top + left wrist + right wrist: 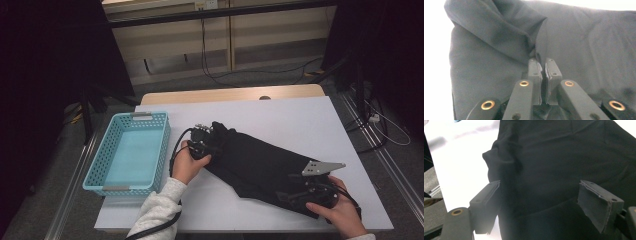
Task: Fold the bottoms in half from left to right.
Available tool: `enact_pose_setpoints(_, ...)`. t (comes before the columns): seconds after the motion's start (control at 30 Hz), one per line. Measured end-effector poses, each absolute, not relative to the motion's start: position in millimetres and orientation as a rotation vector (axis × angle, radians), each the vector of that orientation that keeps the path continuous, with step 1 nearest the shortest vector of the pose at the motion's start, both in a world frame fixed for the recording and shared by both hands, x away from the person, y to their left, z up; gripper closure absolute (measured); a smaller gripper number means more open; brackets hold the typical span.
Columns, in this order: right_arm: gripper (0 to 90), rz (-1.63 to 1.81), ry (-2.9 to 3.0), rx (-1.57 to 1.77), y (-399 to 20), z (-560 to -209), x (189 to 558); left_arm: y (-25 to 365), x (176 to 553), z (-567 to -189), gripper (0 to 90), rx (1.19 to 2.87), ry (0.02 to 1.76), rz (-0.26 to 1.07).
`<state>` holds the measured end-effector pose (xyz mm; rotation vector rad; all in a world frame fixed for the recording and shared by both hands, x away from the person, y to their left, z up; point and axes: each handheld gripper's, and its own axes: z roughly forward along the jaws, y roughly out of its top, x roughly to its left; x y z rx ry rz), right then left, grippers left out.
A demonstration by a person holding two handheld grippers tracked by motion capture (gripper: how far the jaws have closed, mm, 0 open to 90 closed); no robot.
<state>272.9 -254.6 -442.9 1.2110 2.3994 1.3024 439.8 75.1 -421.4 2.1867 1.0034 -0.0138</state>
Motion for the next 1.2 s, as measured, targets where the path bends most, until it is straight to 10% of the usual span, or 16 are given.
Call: enact_pose_setpoints(1.2,20.5,1.301,2.388,1.204,-254,-441,274,65,431,-417,85.1,2.204,0.923,-0.052)
